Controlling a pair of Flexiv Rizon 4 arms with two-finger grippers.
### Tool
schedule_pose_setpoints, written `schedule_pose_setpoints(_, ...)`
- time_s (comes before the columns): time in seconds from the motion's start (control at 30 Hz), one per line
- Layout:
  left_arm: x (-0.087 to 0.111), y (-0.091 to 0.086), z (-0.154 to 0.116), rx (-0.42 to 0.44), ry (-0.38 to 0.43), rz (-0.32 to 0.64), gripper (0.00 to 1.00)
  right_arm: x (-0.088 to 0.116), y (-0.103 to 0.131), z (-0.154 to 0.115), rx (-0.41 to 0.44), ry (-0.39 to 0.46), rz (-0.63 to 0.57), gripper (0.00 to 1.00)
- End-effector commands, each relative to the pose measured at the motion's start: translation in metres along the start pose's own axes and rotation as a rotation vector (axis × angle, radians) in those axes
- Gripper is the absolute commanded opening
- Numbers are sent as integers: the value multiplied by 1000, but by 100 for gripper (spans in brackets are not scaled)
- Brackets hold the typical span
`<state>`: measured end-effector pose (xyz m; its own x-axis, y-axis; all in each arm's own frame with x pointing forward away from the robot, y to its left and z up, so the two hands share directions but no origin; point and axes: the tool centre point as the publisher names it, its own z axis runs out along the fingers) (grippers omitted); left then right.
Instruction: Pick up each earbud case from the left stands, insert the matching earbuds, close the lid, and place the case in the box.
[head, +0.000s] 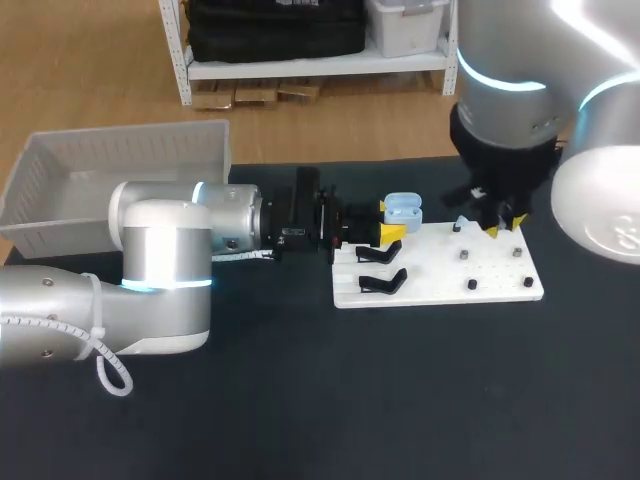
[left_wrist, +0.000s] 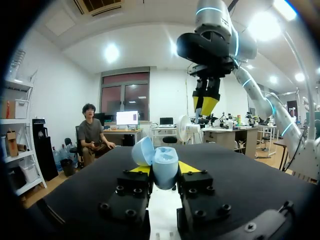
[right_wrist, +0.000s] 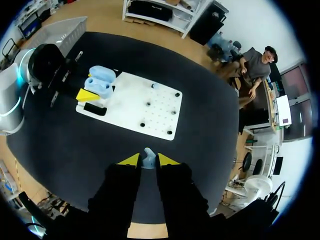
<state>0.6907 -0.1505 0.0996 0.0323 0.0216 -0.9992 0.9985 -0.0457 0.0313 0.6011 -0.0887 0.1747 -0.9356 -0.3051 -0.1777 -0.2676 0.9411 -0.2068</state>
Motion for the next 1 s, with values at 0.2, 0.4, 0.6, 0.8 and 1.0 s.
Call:
schedule_pose_setpoints(0.2, 1, 0, 0, -1, -3, 2, 0, 5, -1, 0, -1, -12, 3, 0)
schedule_pose_setpoints(0.4, 1, 0, 0, -1, -3, 2, 0, -25, 25, 0, 44, 47, 172, 0)
schedule_pose_setpoints(0.6, 1, 0, 0, -1, -3, 2, 0, -55, 38, 5, 56, 133, 364, 0)
schedule_pose_setpoints(0.8, 1, 0, 0, -1, -3, 2, 0, -67, 41, 11, 40, 190, 465, 0)
schedule_pose_setpoints(1.0, 1, 0, 0, -1, -3, 2, 0, -67, 41, 11, 40, 190, 465, 0)
